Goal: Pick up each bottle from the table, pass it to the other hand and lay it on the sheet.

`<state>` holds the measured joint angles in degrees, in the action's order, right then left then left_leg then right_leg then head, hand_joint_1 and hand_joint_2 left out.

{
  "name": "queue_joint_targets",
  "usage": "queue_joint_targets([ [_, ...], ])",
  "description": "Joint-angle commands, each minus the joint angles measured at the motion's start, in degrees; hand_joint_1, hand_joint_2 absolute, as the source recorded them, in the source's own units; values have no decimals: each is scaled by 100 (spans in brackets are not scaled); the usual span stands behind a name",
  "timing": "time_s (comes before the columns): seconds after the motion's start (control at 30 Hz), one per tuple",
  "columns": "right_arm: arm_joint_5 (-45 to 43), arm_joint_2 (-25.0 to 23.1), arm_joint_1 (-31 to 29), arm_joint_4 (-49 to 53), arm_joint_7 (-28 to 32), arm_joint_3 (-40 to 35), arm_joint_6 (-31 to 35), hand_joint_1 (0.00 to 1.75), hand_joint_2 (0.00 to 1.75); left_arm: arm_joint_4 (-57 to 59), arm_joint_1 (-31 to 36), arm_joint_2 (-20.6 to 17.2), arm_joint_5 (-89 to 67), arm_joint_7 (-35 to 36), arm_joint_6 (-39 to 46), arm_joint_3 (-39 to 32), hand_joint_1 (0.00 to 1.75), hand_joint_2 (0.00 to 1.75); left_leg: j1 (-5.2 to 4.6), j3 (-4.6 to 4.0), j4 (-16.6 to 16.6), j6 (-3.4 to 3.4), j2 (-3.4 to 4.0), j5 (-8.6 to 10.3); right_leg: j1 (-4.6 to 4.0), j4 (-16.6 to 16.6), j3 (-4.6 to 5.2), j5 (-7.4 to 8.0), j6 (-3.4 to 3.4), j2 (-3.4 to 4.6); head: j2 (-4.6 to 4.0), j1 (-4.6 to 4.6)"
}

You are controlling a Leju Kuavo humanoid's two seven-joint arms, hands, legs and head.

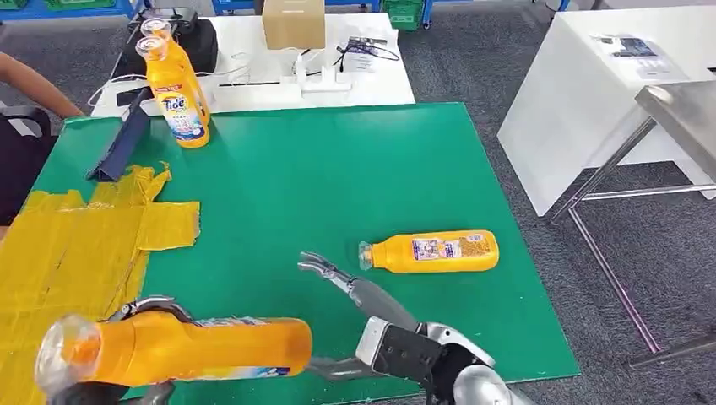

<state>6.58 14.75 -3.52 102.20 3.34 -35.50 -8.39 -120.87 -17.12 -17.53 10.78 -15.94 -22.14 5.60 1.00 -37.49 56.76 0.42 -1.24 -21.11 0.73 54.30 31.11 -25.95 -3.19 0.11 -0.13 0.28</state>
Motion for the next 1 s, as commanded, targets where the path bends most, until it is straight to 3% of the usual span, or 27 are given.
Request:
queue_joint_targets([
  [0.03,563,236,702,400,57,789,-38,0,0,-3,-51,645,-764,-15,508,-480,175,175,-7,20,0,3,4,-11,3,2,-21,-13,10,-6,0,0],
  [0.1,835,233,1031,676,57,1026,71,0,0,-97,-41,838,-2136,-119,1437,-645,175,175,-3,8,-1,1,-2,-7,0,-1,-11,-7,6,-11,0,0],
  [0.23,908,268,1166,851,11,1135,98,0,0,-115,-22,896,-2423,-100,1665,-725,175,175,-6,17,5,1,-2,-15,3,7,-19,-22,8,-14,0,0],
  [0.33,1318,223,1407,1206,-69,1478,284,0,0,30,70,1112,-4951,-189,3350,-922,175,175,-7,16,6,-2,2,-21,3,8,-18,-21,6,-10,0,0],
  [0.53,1345,249,1462,1341,-136,1684,254,0,0,255,140,999,-5601,-20,3689,-942,175,175,-9,24,-1,-3,-1,-17,5,3,-24,-20,8,-14,0,0],
  [0.7,1649,56,1188,1128,-343,1707,161,0,0,1223,138,336,-7762,519,4603,-1099,175,175,-10,33,-7,-6,13,-17,5,2,-25,-18,13,-2,0,0],
  [0.8,1837,174,1188,1110,-441,1708,263,0,0,2023,208,-72,-8565,745,4709,-1041,175,175,-10,36,-13,-9,16,-12,6,0,-25,-13,13,3,0,0],
  [0.87,1850,421,1444,1279,-441,1914,423,0,0,2440,439,-195,-8999,938,4581,-738,175,175,-8,24,-15,-8,1,-6,5,-3,-17,-10,7,-9,0,0],
  [1.0,1784,472,1551,1336,-374,2024,423,0,0,2444,505,-197,-9082,1075,4567,-603,175,175,-8,36,-6,-4,-13,-13,6,2,-32,-24,11,-28,0,0],
])
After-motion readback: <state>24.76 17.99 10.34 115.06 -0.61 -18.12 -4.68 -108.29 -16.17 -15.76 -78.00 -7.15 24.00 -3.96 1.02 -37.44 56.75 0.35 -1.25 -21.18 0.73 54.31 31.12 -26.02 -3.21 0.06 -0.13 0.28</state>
